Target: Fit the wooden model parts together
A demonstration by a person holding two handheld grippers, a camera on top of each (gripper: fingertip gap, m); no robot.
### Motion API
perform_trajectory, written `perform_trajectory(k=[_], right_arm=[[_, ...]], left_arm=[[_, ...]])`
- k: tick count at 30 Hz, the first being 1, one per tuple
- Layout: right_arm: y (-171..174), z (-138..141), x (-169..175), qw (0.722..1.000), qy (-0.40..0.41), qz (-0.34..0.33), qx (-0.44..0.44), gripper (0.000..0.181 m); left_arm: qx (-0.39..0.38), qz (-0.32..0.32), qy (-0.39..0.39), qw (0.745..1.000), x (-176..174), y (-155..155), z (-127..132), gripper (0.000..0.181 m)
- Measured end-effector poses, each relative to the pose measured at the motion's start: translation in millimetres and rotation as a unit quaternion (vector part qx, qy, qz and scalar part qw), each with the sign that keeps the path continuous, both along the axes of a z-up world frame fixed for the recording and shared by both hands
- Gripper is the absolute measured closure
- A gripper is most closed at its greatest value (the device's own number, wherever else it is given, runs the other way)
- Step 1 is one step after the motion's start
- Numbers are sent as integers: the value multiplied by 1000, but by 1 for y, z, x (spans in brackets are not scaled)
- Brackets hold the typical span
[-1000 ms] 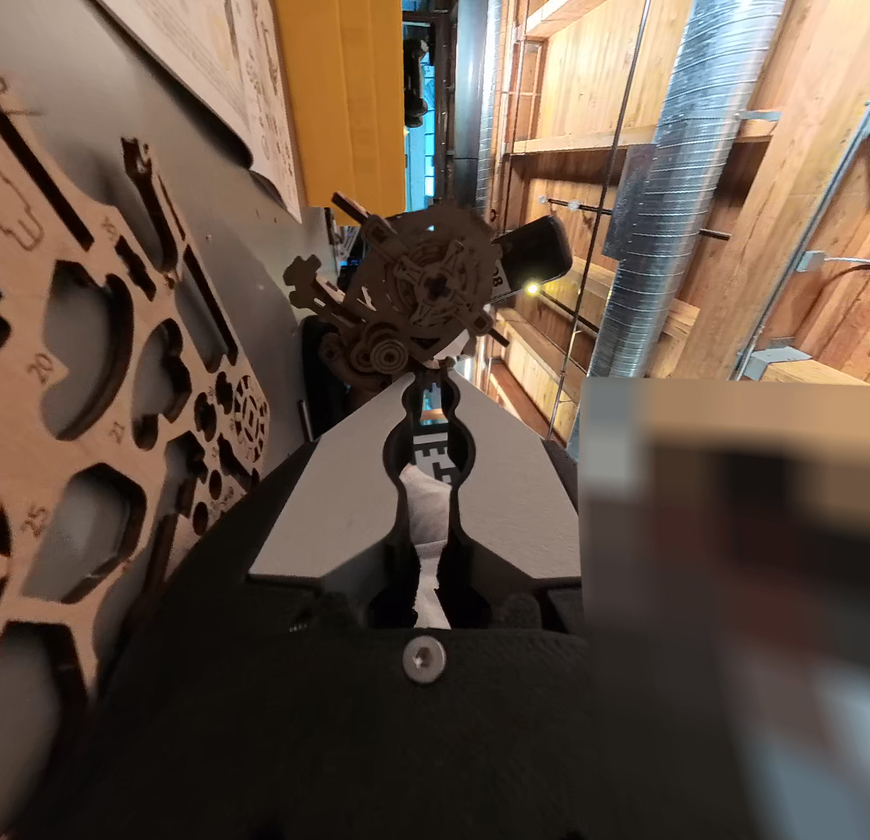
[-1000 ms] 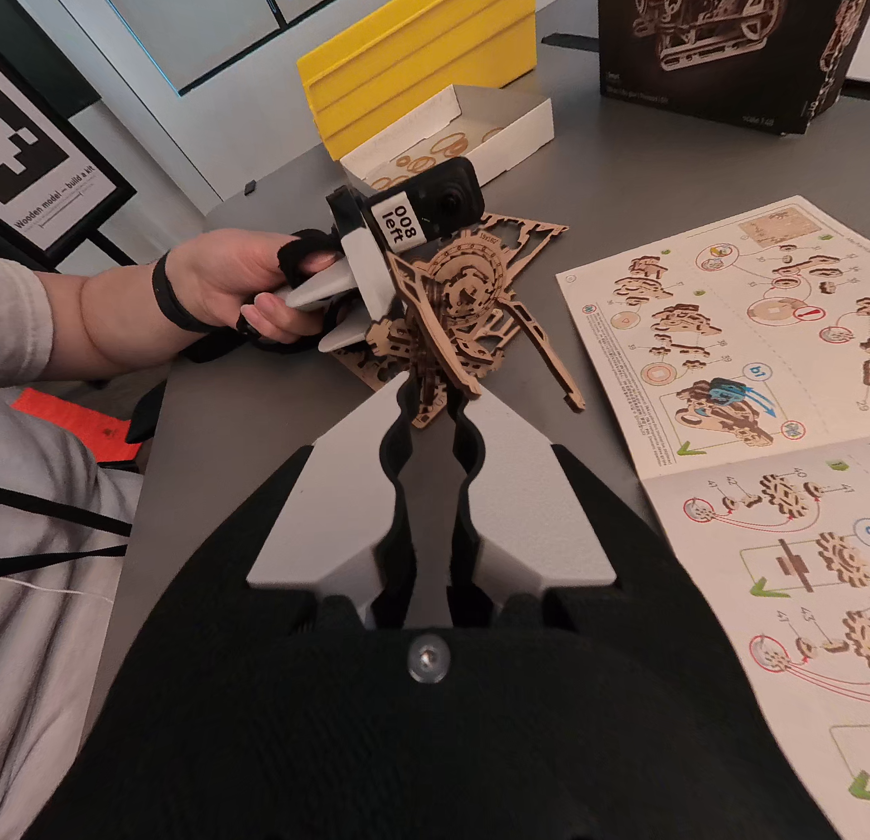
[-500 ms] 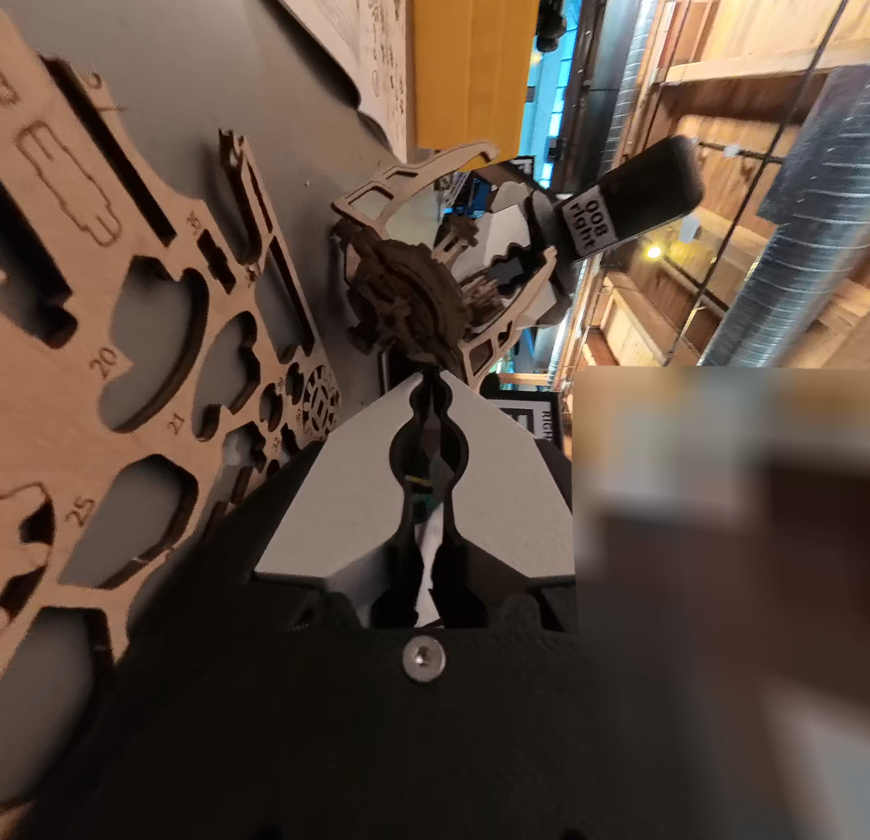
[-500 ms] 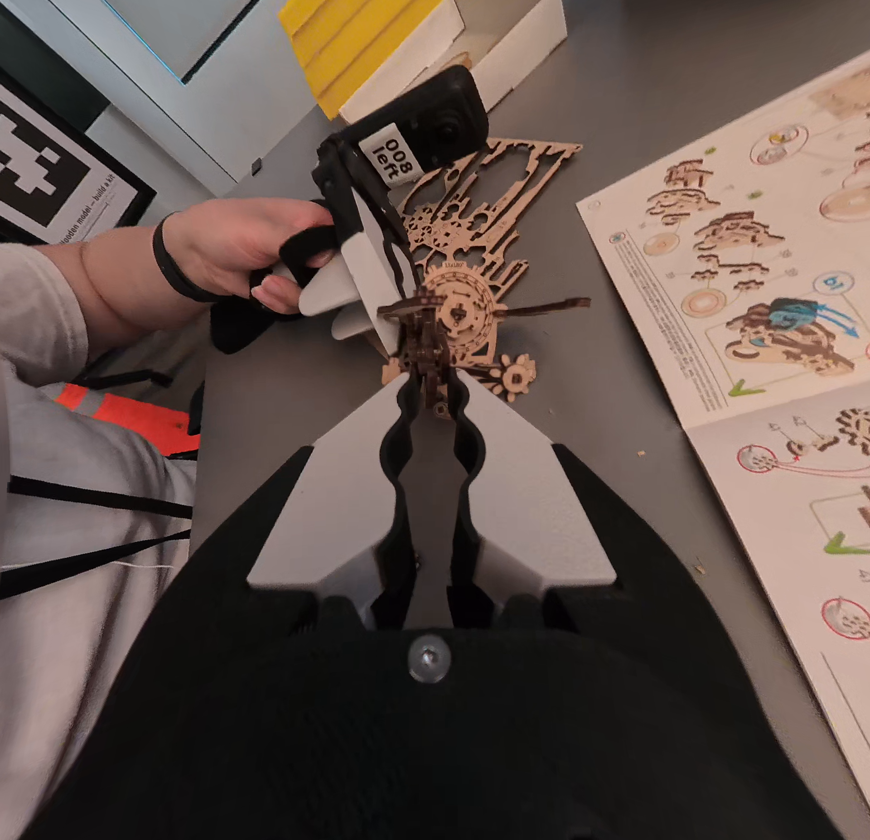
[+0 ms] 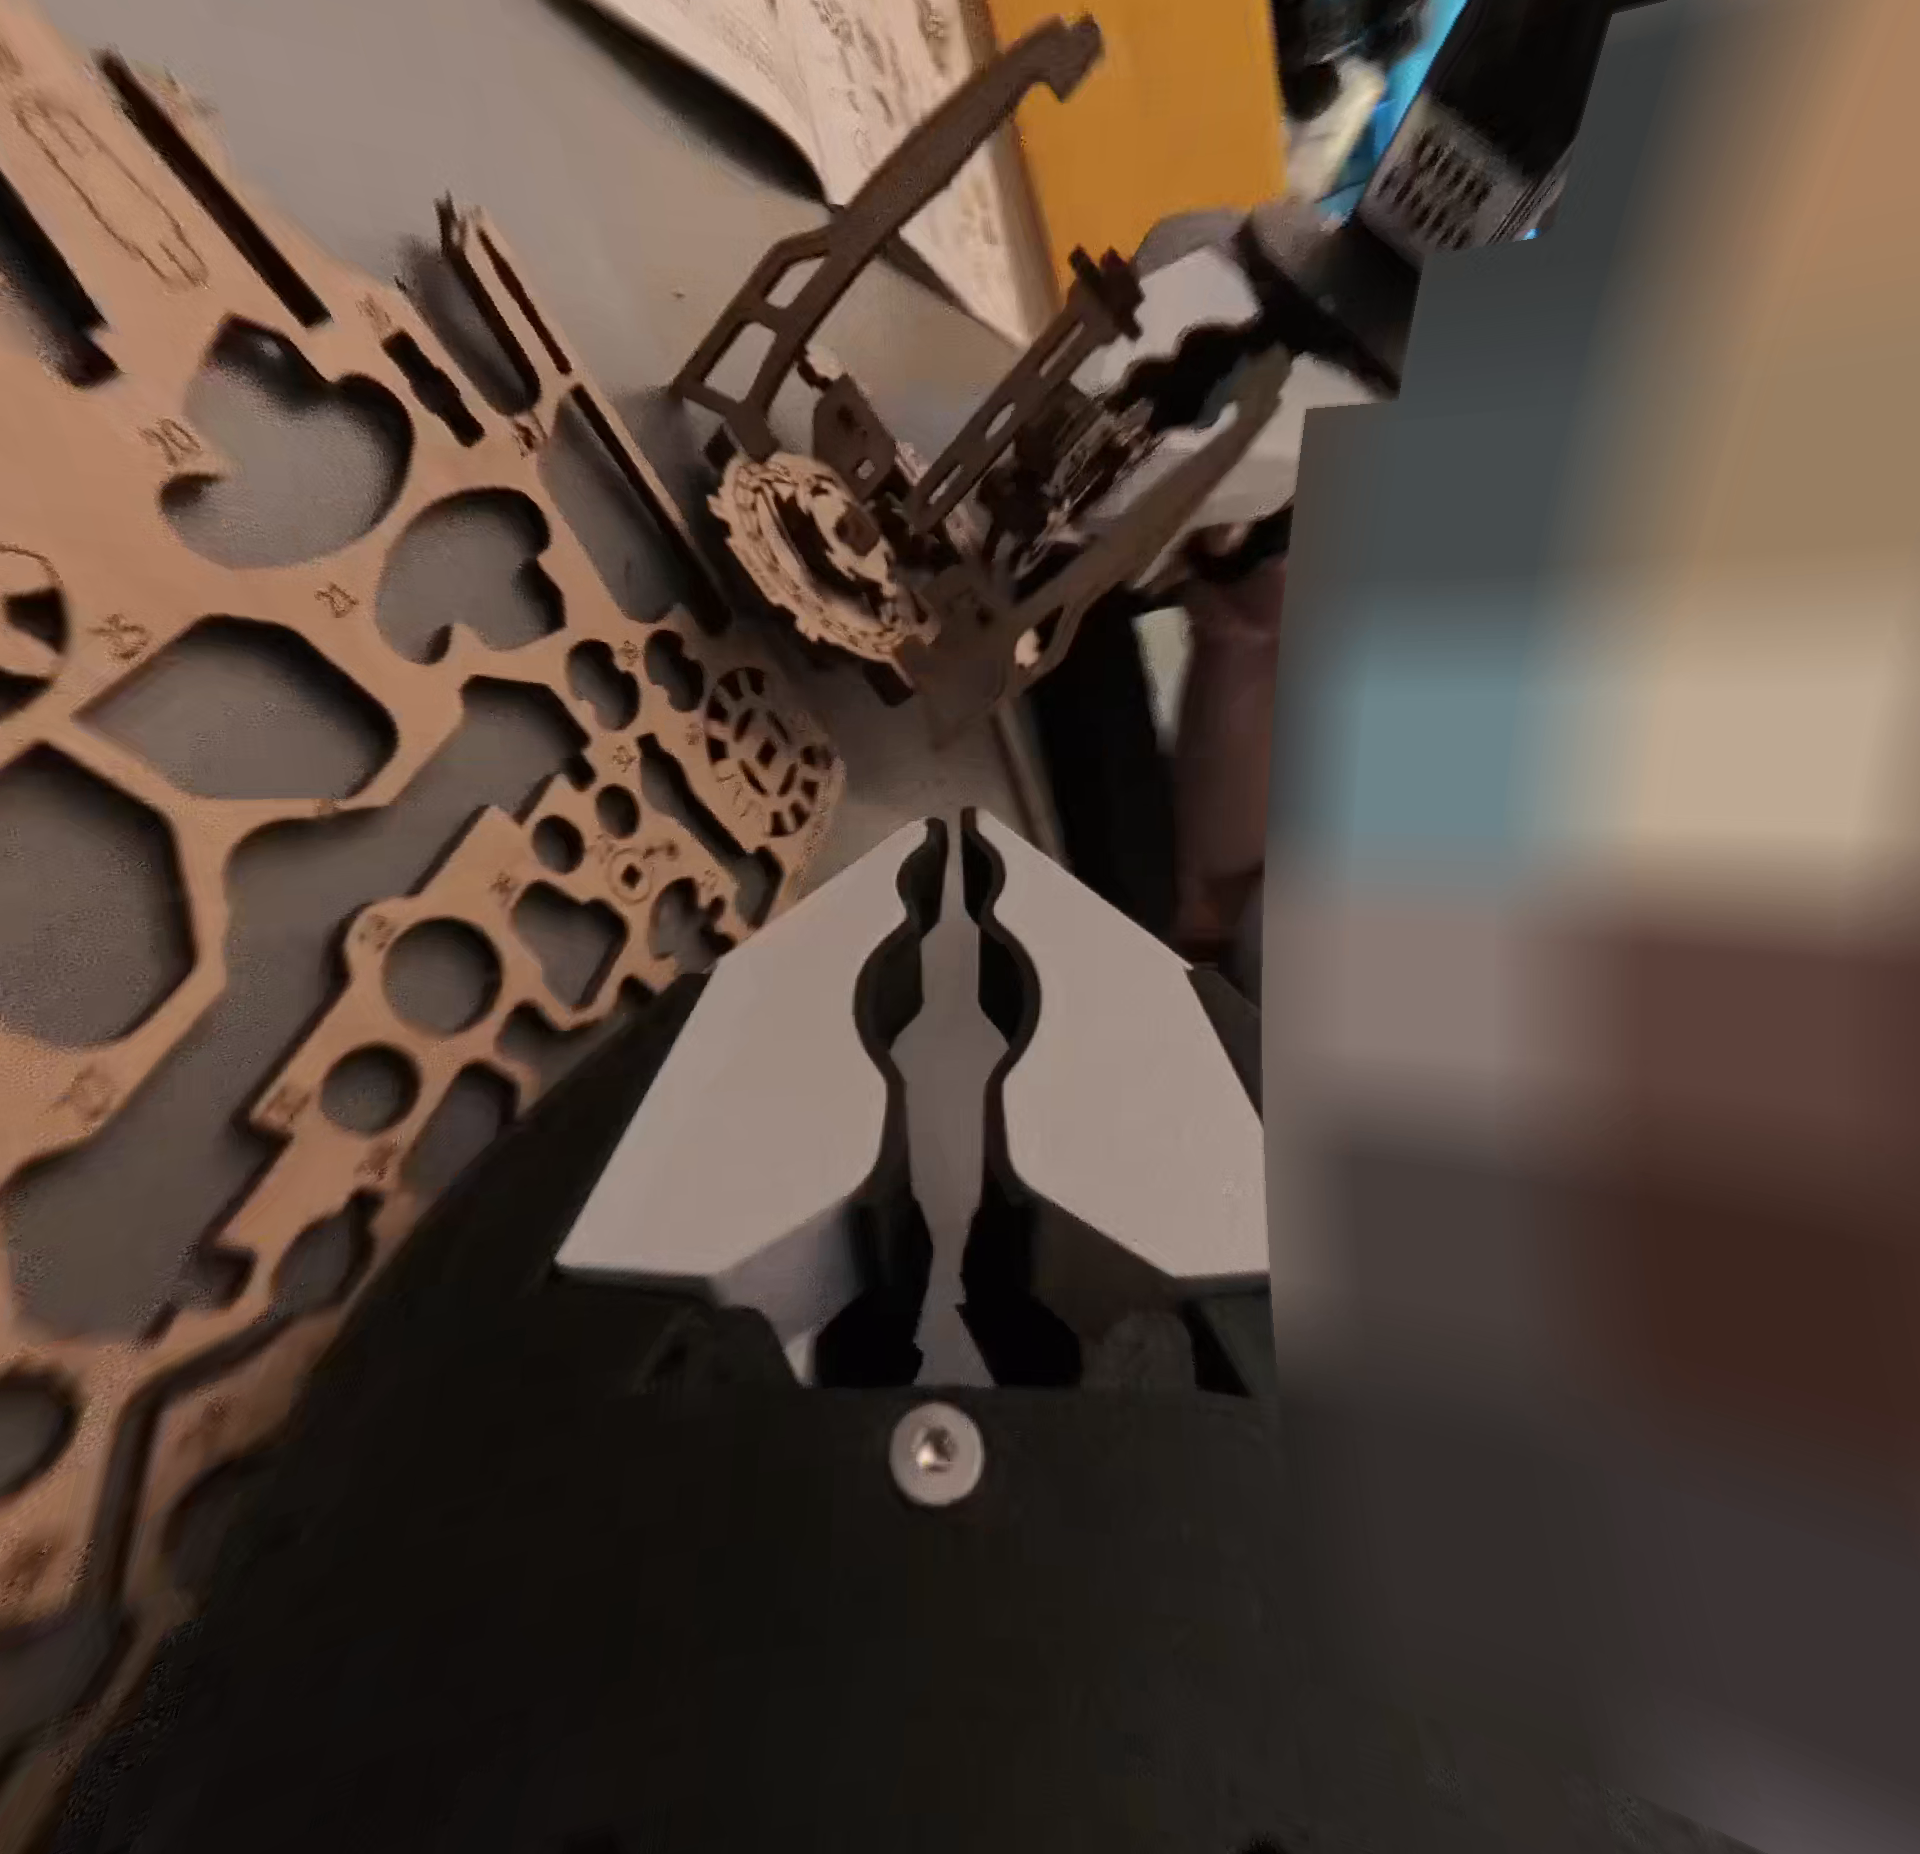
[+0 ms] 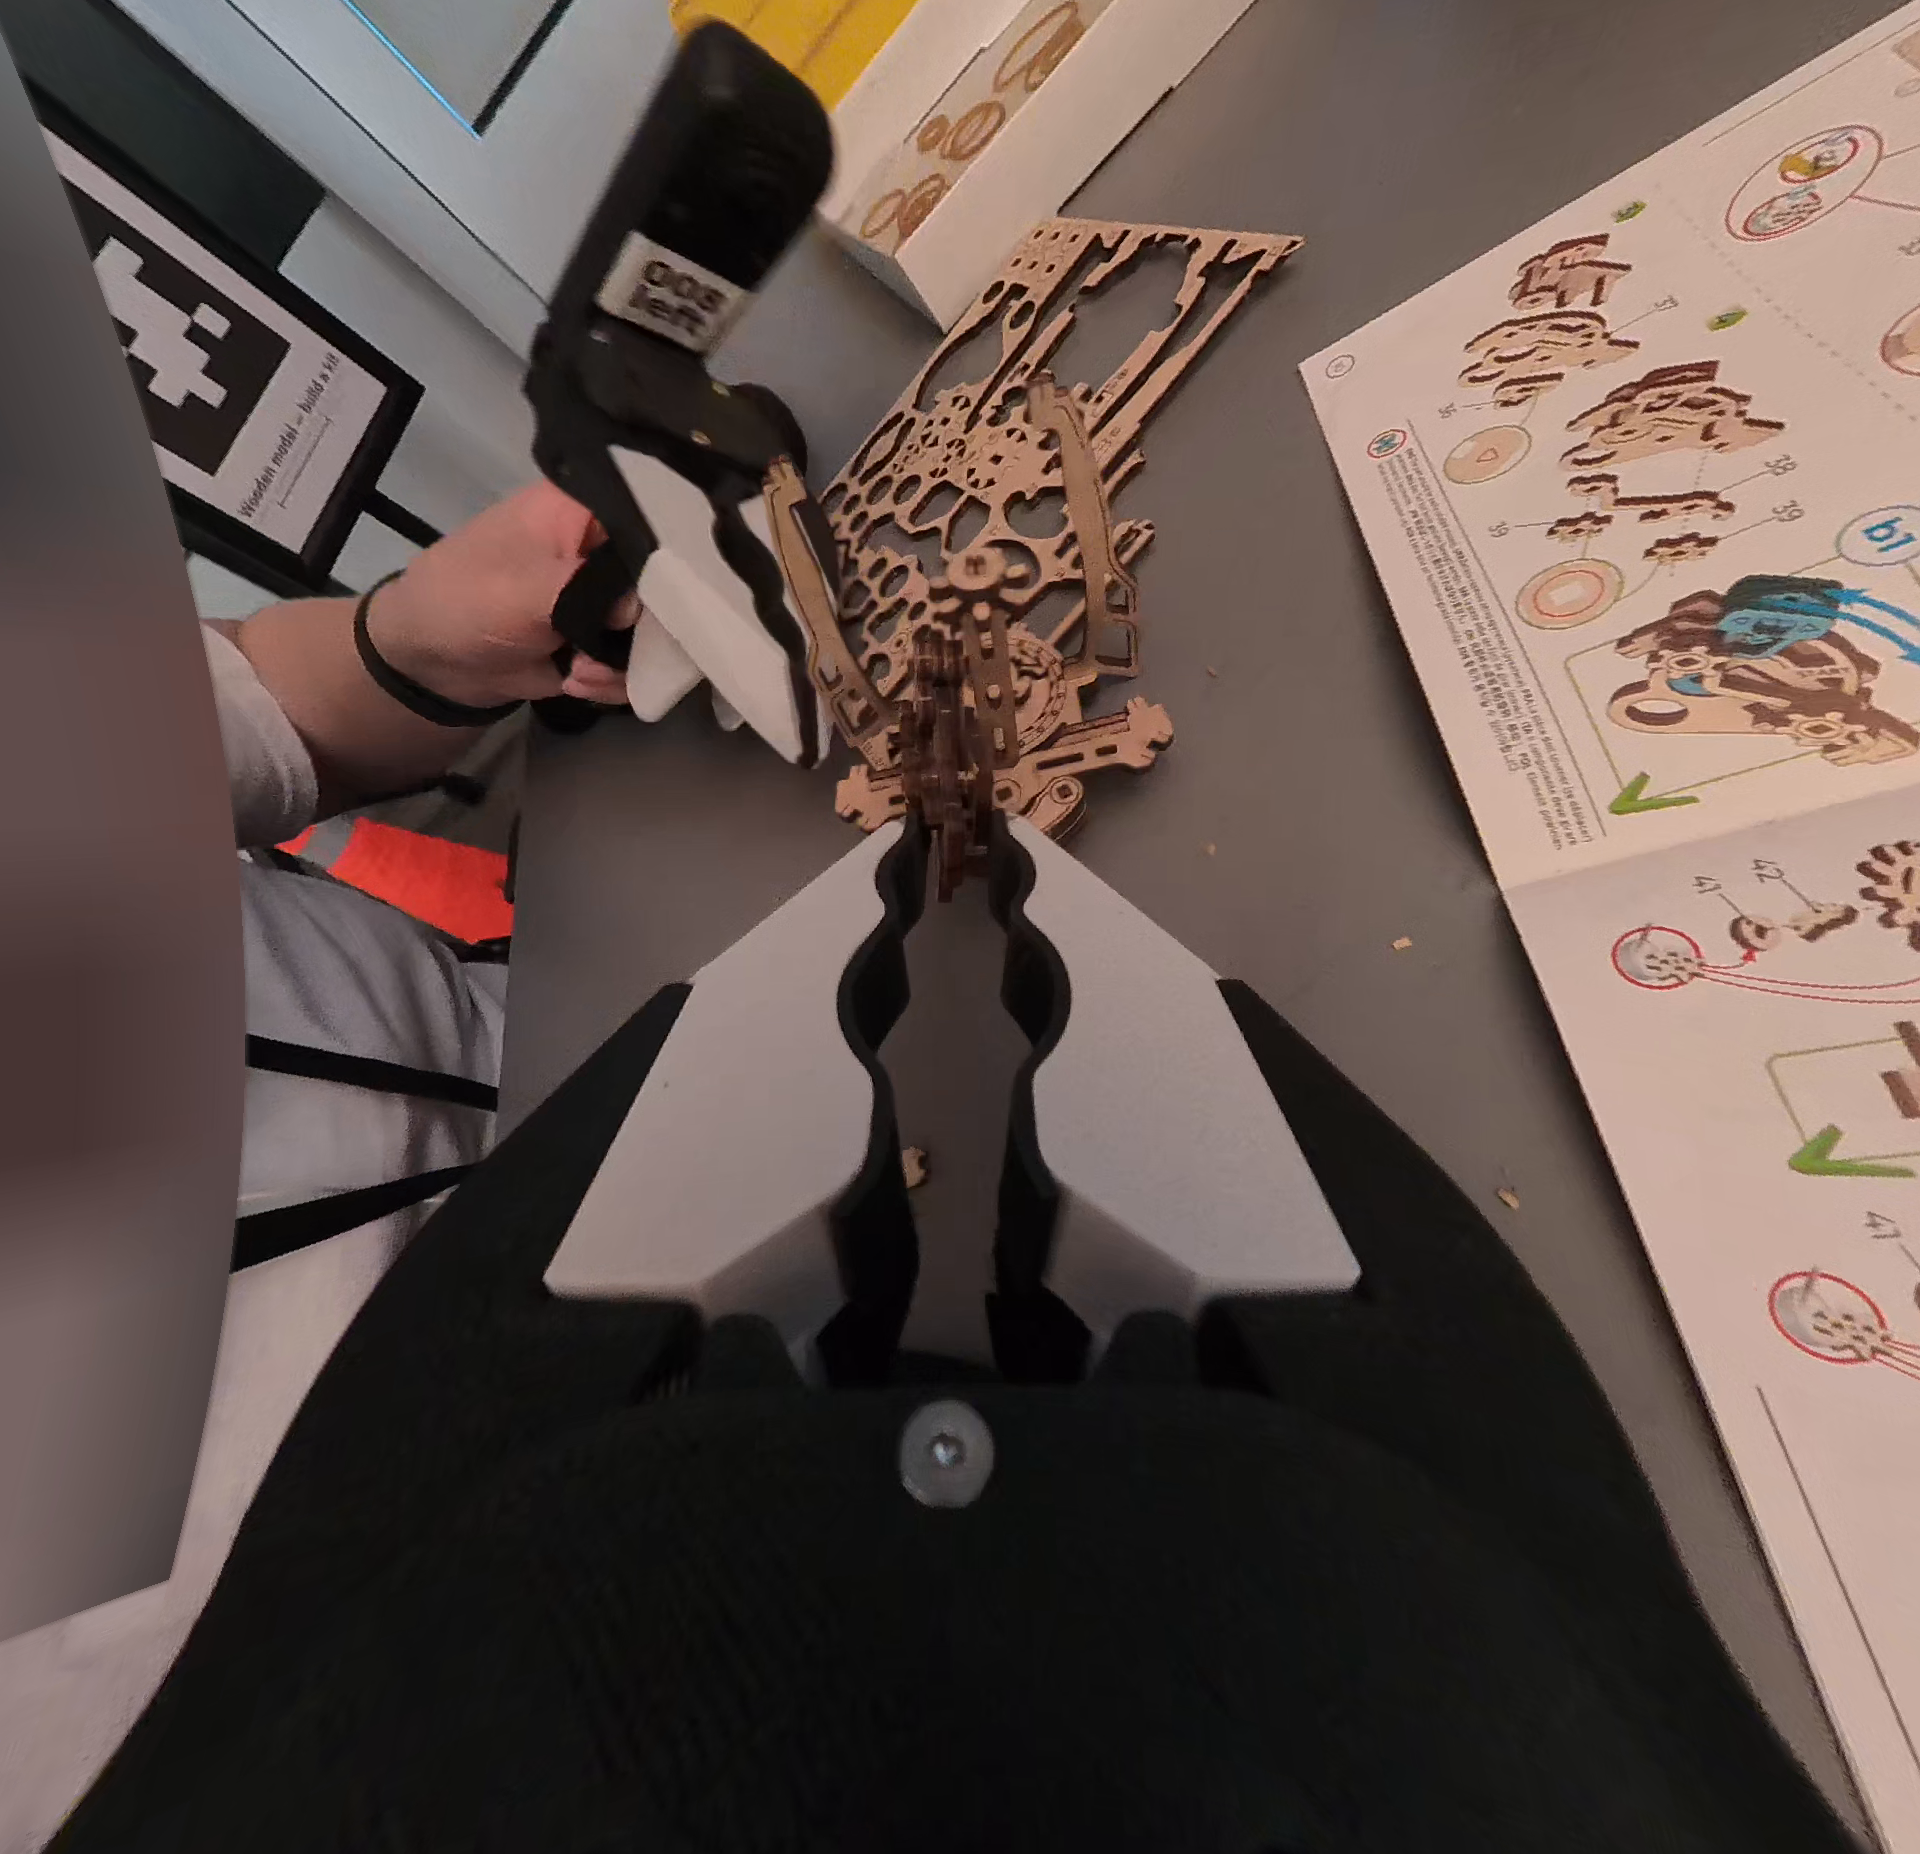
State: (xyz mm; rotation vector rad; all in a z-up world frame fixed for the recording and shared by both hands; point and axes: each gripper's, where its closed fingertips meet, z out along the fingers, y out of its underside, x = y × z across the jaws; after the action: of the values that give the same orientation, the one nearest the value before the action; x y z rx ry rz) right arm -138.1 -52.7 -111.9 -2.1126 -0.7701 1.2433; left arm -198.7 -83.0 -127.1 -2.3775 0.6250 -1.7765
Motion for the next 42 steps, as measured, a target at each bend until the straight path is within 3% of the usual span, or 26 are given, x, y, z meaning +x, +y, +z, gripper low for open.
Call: perform_trajectory(k=[1,5,8,11,13,15,18,23,26,28,30,32,35,42], right_arm=[[0,1,0,1000,-5,4,-2,171],[0,13,-8,999,-8,28,-15,171],[-1,10,-10,996,-68,52,-3,171],[-6,8,-11,990,-119,75,5,171],[-7,12,-15,989,-124,80,8,171],[-2,12,-16,987,-137,75,24,171],[-5,10,-19,986,-145,86,14,171],[-4,5,-19,983,-163,78,14,171],[-1,13,-17,982,-168,77,24,171],[0,12,-17,982,-169,88,6,171],[-2,11,-20,981,-159,106,-14,171],[-2,8,-20,979,-168,114,-14,171],[-1,10,-18,977,-172,124,-7,171],[1,5,-17,977,-158,135,-40,171]], left_arm=[[56,6,20,998,-3,1,-3,175],[261,32,72,962,-7,5,-2,164],[394,56,113,910,-7,14,6,152],[473,79,191,856,-13,25,-1,143],[492,79,223,838,-15,26,-6,145],[504,80,211,834,-12,20,-1,153],[510,125,157,836,-17,18,22,147],[470,129,-33,873,-19,-8,58,129],[495,142,-92,852,-17,-5,75,133],[499,146,-62,852,-13,2,69,130],[500,118,16,858,-6,5,48,119],[522,98,84,843,0,8,32,107],[560,95,149,809,5,15,22,102],[580,85,145,797,23,25,23,118]])
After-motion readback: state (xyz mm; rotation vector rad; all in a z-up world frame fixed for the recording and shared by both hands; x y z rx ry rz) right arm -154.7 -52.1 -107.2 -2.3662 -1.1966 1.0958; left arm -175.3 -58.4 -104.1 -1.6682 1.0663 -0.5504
